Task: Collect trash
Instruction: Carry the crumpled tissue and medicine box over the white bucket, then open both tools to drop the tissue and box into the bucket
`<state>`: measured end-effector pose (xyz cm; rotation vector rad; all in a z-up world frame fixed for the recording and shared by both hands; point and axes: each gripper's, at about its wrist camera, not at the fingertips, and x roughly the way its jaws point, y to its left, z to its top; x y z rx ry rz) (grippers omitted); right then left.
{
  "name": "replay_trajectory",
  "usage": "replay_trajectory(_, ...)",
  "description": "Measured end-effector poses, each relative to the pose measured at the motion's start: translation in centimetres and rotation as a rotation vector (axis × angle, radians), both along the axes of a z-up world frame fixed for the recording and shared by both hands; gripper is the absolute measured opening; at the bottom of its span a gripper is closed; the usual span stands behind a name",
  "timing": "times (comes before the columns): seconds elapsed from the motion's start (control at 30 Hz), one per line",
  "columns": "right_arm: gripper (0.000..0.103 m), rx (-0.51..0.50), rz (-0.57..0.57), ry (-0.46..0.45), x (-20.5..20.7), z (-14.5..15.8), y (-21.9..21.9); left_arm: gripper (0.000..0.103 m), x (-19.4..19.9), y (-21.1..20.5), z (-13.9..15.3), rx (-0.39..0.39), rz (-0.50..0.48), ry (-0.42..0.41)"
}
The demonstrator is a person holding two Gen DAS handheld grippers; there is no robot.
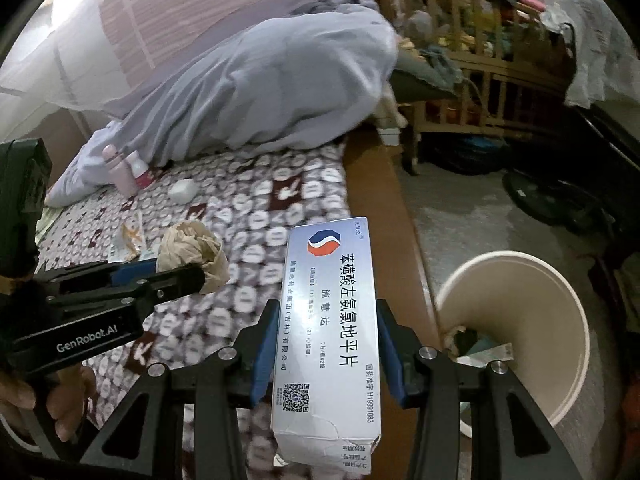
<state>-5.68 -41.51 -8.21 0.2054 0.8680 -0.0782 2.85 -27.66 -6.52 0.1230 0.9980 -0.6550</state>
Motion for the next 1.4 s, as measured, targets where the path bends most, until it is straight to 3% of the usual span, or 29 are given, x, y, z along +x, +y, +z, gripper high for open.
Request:
replay_trajectory(0.73, 0.044, 0.021, -0.218, 0.019, -4.5, -0.8, -10.3, 0.031, -3.0, -11.6, -0.7, 0.002, -0.188, 0.014)
replay_trajectory(1.4, 0.044, 0.054, -0.313, 0.057, -6.7, -3.1, -15.2, 0.031, -3.8, -16.1, -3.0, 0.006, -0.277, 0.058)
